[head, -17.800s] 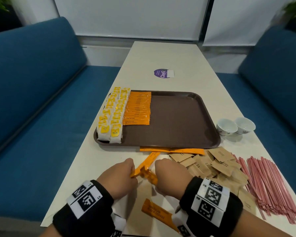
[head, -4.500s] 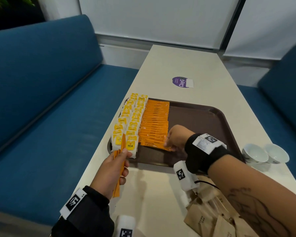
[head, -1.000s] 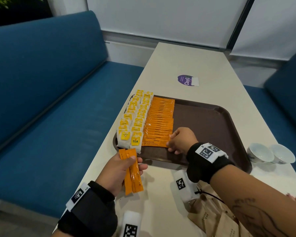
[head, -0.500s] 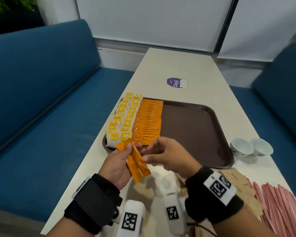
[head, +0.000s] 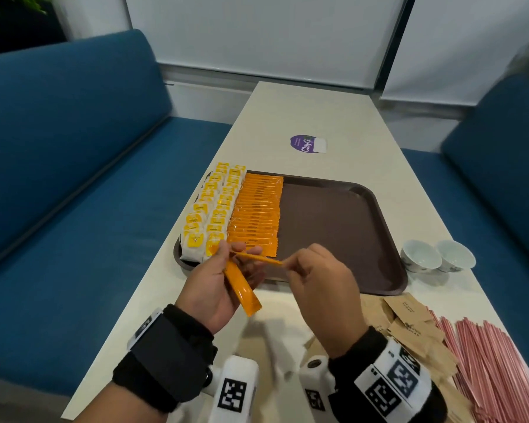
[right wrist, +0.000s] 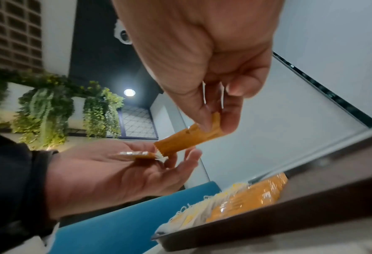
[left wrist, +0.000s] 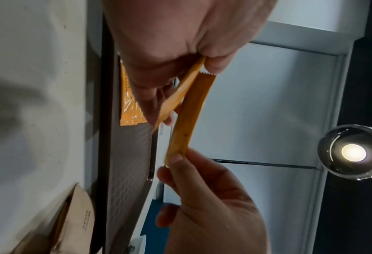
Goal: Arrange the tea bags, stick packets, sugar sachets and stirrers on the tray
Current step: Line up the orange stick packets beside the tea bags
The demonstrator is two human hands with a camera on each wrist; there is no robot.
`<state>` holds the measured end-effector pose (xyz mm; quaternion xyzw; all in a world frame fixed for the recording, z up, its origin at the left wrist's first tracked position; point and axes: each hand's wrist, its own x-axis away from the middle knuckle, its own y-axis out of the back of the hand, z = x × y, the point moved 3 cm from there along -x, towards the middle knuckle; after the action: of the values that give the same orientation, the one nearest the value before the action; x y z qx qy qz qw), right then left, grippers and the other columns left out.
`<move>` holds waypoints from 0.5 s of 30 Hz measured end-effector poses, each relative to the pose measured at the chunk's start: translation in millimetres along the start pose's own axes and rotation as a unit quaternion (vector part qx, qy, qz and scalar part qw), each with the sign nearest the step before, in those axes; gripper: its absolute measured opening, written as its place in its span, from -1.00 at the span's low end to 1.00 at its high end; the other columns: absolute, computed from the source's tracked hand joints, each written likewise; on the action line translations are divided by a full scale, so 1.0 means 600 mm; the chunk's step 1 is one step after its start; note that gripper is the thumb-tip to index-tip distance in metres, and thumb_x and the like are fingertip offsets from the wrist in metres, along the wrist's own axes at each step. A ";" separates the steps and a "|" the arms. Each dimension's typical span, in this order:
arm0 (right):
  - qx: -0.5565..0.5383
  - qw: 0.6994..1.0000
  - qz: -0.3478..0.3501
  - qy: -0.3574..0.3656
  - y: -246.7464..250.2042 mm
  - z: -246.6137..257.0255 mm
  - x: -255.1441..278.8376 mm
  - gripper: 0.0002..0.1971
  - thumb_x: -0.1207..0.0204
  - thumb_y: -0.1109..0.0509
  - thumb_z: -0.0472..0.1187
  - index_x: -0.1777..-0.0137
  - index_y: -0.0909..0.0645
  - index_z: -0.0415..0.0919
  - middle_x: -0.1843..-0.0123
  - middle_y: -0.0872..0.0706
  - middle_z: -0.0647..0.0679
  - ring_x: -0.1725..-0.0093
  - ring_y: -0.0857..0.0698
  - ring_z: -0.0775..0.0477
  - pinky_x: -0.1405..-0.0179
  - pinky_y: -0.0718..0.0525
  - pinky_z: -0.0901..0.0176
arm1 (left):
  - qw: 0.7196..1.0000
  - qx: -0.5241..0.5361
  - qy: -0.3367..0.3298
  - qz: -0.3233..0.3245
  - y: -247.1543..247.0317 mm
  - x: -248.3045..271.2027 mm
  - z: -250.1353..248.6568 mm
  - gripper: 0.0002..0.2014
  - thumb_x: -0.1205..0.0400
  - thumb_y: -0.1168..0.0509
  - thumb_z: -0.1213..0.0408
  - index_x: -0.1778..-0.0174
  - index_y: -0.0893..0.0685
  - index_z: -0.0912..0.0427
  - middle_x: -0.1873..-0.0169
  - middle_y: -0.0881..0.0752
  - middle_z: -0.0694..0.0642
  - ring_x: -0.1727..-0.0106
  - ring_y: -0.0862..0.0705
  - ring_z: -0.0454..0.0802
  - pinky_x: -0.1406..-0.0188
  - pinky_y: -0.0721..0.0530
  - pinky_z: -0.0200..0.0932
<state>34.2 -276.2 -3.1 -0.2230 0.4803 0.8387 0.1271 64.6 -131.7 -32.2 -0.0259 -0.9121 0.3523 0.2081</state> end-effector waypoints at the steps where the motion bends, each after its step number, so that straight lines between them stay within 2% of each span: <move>1: 0.019 0.999 -0.032 0.034 0.005 0.000 -0.001 -0.92 -0.32 -0.42 -0.36 0.33 -0.67 -0.18 0.37 -0.58 0.01 0.47 -0.55 -0.02 0.63 -0.49 0.19 | 1.000 -0.022 -0.001 0.000 0.003 0.000 -0.004 -0.64 -0.73 0.01 0.07 0.09 -0.61 0.19 0.12 -0.77 0.23 0.12 -0.72 0.12 0.10 -0.70 0.05; 3: 0.029 0.995 -0.066 0.069 0.008 0.000 -0.003 -0.94 -0.31 -0.41 -0.36 0.35 -0.66 -0.23 0.36 -0.58 -0.03 0.47 -0.53 -0.04 0.68 -0.49 0.16 | 0.997 -0.079 0.000 -0.002 0.010 0.001 -0.010 -0.68 -0.73 -0.03 0.12 0.00 -0.65 0.21 0.12 -0.76 0.20 0.23 -0.73 0.06 0.35 -0.72 -0.10; 5: 0.024 0.993 -0.083 0.079 0.007 0.000 -0.006 -0.95 -0.32 -0.43 -0.37 0.33 -0.67 -0.25 0.33 -0.59 -0.04 0.45 -0.53 -0.03 0.67 -0.50 0.18 | 0.989 -0.148 0.002 -0.001 0.015 0.004 -0.015 -0.76 -0.71 -0.11 0.22 -0.06 -0.67 0.22 0.15 -0.72 0.14 0.30 -0.68 0.02 0.50 -0.63 -0.23; 7: 0.013 0.992 -0.090 0.082 0.003 -0.001 -0.008 -0.95 -0.31 -0.44 -0.38 0.33 -0.68 -0.26 0.30 -0.61 -0.04 0.43 -0.55 -0.03 0.63 -0.52 0.20 | 0.980 -0.199 -0.002 0.005 0.019 0.007 -0.020 -0.84 -0.67 -0.20 0.36 -0.06 -0.68 0.21 0.24 -0.66 0.10 0.37 -0.59 -0.05 0.59 -0.53 -0.31; 10: -0.027 0.993 -0.080 0.084 -0.007 -0.003 -0.012 -0.91 -0.31 -0.46 -0.42 0.34 -0.66 -0.26 0.27 -0.61 -0.04 0.39 -0.58 -0.02 0.54 -0.58 0.11 | 0.971 -0.239 -0.018 -0.001 0.027 0.006 -0.026 -0.83 -0.59 -0.28 0.50 -0.01 -0.69 0.20 0.30 -0.62 0.09 0.42 -0.52 -0.09 0.65 -0.46 -0.37; 11: -0.052 0.994 -0.068 0.070 -0.008 -0.001 -0.014 -0.89 -0.31 -0.49 -0.44 0.32 -0.66 -0.24 0.25 -0.62 -0.02 0.35 -0.58 0.03 0.45 -0.60 0.15 | 0.970 -0.242 -0.027 -0.011 0.029 0.005 -0.029 -0.83 -0.58 -0.29 0.51 0.00 -0.69 0.21 0.31 -0.63 0.10 0.43 -0.54 -0.09 0.66 -0.44 -0.38; 12: -0.089 0.994 -0.054 0.037 -0.009 -0.001 -0.016 -0.85 -0.32 -0.52 -0.44 0.28 -0.66 -0.20 0.22 -0.63 0.00 0.30 -0.58 0.09 0.35 -0.59 0.27 | 0.970 -0.238 -0.036 -0.021 0.033 0.004 -0.032 -0.85 -0.58 -0.29 0.52 0.03 -0.68 0.23 0.32 -0.65 0.11 0.45 -0.58 -0.10 0.67 -0.44 -0.38; 13: -0.138 0.990 -0.038 -0.015 -0.008 -0.001 -0.017 -0.80 -0.32 -0.54 -0.43 0.22 -0.64 -0.14 0.19 -0.64 0.02 0.23 -0.59 0.11 0.28 -0.57 0.39 | 0.973 -0.226 -0.043 -0.028 0.035 0.004 -0.034 -0.86 -0.57 -0.29 0.53 0.05 -0.66 0.24 0.33 -0.68 0.12 0.47 -0.64 -0.10 0.68 -0.43 -0.39; 15: -0.250 0.957 0.017 -0.145 -0.014 -0.001 -0.021 -0.74 -0.35 -0.57 -0.37 0.13 -0.57 -0.06 0.16 -0.65 0.01 0.19 -0.62 0.15 0.21 -0.62 0.36 | 0.979 -0.192 -0.050 -0.035 0.037 0.002 -0.037 -0.87 -0.57 -0.27 0.56 0.09 -0.59 0.26 0.38 -0.72 0.12 0.46 -0.73 -0.06 0.72 -0.41 -0.39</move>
<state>49.2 -272.7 -3.4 -0.1155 0.2354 0.9574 0.1212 70.1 -100.6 -31.2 -0.0158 -0.9723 0.1637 0.1659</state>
